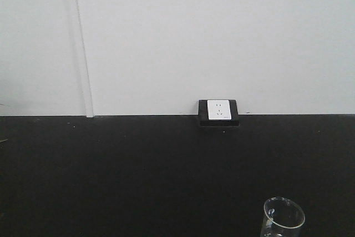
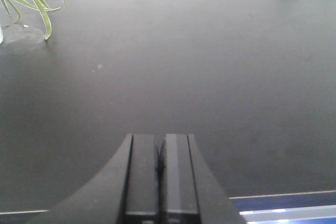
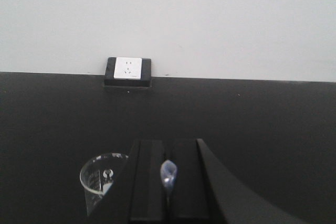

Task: Grab transparent chemical and place on left bench
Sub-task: 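Drive the base to the bench with white bins, holding the pipette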

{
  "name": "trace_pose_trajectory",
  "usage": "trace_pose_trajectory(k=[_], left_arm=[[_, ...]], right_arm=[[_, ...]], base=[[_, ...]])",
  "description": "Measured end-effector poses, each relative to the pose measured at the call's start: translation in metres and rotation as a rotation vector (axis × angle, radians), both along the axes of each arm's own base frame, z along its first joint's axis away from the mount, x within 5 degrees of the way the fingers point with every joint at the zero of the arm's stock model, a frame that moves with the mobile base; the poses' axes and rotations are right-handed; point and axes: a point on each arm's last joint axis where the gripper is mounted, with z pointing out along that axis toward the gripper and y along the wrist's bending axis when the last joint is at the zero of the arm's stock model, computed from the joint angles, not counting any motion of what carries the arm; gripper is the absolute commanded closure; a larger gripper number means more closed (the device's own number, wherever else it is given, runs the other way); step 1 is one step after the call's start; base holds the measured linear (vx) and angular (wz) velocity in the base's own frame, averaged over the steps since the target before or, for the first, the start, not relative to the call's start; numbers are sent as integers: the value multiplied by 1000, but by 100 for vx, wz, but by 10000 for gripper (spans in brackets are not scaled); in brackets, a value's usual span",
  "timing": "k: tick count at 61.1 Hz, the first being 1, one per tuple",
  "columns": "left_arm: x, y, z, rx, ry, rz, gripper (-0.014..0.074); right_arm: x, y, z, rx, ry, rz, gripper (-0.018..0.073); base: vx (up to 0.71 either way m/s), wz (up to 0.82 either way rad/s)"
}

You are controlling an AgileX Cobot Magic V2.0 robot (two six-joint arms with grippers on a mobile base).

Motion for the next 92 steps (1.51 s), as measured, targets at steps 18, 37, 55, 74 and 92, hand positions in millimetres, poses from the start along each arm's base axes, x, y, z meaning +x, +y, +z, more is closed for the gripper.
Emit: trace_pose_trajectory(k=[18,37,55,74,92], left_arm=[[0,0,0,0,0,0,600],[0,0,0,0,0,0,600],[0,0,0,0,0,0,600],[0,0,0,0,0,0,600],[0,0,0,0,0,0,600]], right_arm=[[-21,-2,-4,9,-72,-10,562],[-21,-2,-4,9,-72,-11,562],[-21,-2,-4,9,-72,-11,562],[-21,-2,-4,9,-72,-11,562],[-21,-2,-4,10,-72,-11,562]], base=[[0,0],[0,0],[0,0],[-7,-2],[-19,-5]])
